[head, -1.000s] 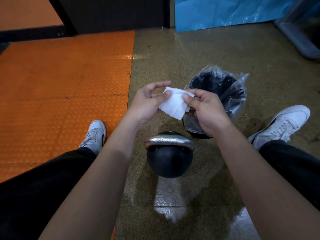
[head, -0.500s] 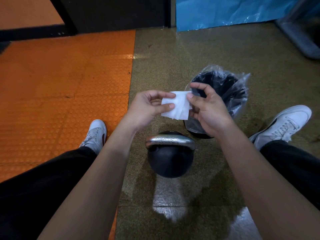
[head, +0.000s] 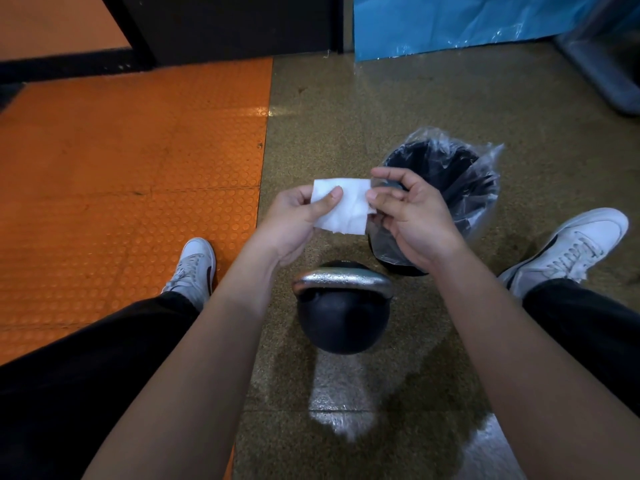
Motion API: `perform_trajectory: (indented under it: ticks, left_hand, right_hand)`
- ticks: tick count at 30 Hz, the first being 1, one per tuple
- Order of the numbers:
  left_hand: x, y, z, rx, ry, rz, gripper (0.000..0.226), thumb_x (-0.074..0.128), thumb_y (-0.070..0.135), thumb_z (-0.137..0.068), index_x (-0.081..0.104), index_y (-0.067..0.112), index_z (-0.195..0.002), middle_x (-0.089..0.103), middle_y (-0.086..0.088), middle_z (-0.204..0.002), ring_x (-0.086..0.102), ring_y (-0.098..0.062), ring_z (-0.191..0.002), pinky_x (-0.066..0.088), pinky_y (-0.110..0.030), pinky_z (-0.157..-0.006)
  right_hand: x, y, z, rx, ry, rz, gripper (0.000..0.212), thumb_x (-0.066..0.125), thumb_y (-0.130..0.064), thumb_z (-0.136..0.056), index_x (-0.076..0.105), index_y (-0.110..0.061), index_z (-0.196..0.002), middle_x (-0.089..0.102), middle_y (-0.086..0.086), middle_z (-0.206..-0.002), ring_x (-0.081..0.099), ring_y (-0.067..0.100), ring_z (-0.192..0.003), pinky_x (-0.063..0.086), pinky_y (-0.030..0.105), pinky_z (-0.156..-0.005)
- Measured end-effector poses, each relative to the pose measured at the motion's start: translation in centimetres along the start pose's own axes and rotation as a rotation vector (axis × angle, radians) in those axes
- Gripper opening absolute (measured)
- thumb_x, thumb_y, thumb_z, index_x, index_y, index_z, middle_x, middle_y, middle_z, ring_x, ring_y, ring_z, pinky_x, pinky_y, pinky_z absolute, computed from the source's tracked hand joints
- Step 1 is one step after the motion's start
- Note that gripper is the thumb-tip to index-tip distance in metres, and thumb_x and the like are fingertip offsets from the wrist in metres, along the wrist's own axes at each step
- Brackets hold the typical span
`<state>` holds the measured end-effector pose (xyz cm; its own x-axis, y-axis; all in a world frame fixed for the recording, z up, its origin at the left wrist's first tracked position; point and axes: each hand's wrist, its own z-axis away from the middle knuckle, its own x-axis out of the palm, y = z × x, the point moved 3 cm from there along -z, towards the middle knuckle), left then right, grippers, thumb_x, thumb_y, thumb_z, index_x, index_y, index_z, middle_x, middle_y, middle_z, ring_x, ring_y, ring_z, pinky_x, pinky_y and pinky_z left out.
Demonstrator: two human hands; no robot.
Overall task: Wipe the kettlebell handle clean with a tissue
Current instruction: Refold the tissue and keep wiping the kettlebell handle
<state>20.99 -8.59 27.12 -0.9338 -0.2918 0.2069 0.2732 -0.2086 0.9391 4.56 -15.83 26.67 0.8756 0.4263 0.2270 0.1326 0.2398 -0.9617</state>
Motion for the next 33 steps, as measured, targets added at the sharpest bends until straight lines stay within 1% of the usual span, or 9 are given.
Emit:
perform_trajectory:
  ticks: [2,5,9,13,16,21,26,30,33]
  left_hand:
    - [-1.0,0.1,-0.1,0.045,0.106,-0.105,0.022,0.066,0.017,-0.095,0.07,0.002,-0.11,0.075,-0.011,-0.1,0.07,-0.022,-0.089,0.055,-0.036,-0.079]
    - [-4.1,-0.2,0.0,0.15,0.255,-0.589,0.017,0.069,0.029,-0.094,0.074,0.013,-0.093,0.074,0.001,-0.084,0.065,-0.016,-0.073,0.048,-0.032,-0.067]
    - [-7.4,-3.0,0.4,0.081,0.205,-0.998,0.035,0.064,0.03,-0.096,0.05,0.012,-0.07,0.044,0.0,-0.067,0.039,-0.012,-0.062,0.032,-0.031,-0.062]
    - [-7.8,-6.6,1.5,-0.144,0.092,-0.946,0.039,0.059,0.019,-0.092,0.047,0.016,-0.056,0.044,0.001,-0.053,0.04,-0.013,-0.052,0.031,-0.032,-0.055]
    - [-7.1,-7.6,1.8,-0.197,0.107,-0.844,0.03,0.056,0.029,-0.079,0.06,0.007,-0.059,0.057,-0.019,-0.063,0.05,-0.019,-0.06,0.036,-0.032,-0.058]
    - [-6.1,-7.4,1.0,-0.157,0.065,-0.868,0.037,0.052,0.036,-0.079,0.073,0.006,-0.074,0.069,-0.016,-0.08,0.059,-0.028,-0.077,0.044,-0.042,-0.077]
    - [-6.5,-6.5,1.4,0.007,0.166,-0.698,0.04,0.055,0.031,-0.081,0.064,-0.007,-0.074,0.057,-0.004,-0.073,0.048,-0.015,-0.073,0.035,-0.035,-0.069]
    - [-7.4,-9.0,1.1,-0.102,0.043,-0.961,0.033,0.055,0.023,-0.09,0.061,0.016,-0.059,0.059,0.005,-0.066,0.056,-0.019,-0.073,0.036,-0.037,-0.069]
    - [-6.2,-8.4,-0.1,-0.186,-0.029,-1.046,0.025,0.048,0.036,-0.083,0.064,0.023,-0.07,0.064,-0.002,-0.09,0.059,-0.027,-0.096,0.044,-0.037,-0.083]
  right_hand:
    - [-0.9,0.6,-0.1,0.028,0.048,0.044,0.024,0.066,-0.013,-0.095,0.063,-0.012,-0.119,0.074,0.011,-0.109,0.073,0.023,-0.096,0.059,0.039,-0.083]
    - [-3.2,2.7,0.1,0.107,0.112,0.185,0.024,0.06,-0.029,-0.099,0.066,-0.014,-0.118,0.074,0.005,-0.112,0.072,0.02,-0.102,0.058,0.044,-0.093]
    - [-5.5,7.8,2.0,0.282,0.161,0.386,0.037,0.052,-0.05,-0.099,0.068,-0.019,-0.112,0.074,-0.002,-0.107,0.07,0.016,-0.102,0.053,0.049,-0.098]
    - [-7.6,13.0,4.3,0.498,0.257,0.376,0.049,0.049,-0.066,-0.093,0.073,-0.026,-0.107,0.073,-0.007,-0.104,0.067,0.018,-0.105,0.048,0.05,-0.103]
    - [-8.8,17.0,5.4,0.598,0.264,0.291,0.085,0.047,-0.094,-0.068,0.071,-0.03,-0.118,0.069,-0.001,-0.124,0.062,0.024,-0.118,0.043,0.054,-0.107]
    - [-7.2,17.0,6.4,0.61,0.291,0.199,0.053,0.038,-0.062,-0.1,0.07,-0.02,-0.106,0.071,0.009,-0.116,0.065,0.026,-0.104,0.051,0.045,-0.091]
    - [-7.7,17.3,5.9,0.616,0.278,0.138,0.051,0.039,-0.054,-0.103,0.07,-0.013,-0.108,0.07,0.01,-0.113,0.064,0.028,-0.107,0.051,0.044,-0.093]
    - [-7.7,17.9,5.8,0.603,0.274,0.159,0.059,0.039,-0.056,-0.102,0.069,-0.009,-0.12,0.071,0.011,-0.116,0.066,0.028,-0.106,0.048,0.051,-0.103]
    - [-7.7,18.1,5.9,0.602,0.274,0.168,0.054,0.041,-0.057,-0.101,0.072,-0.015,-0.112,0.071,0.01,-0.116,0.067,0.028,-0.106,0.048,0.053,-0.103]
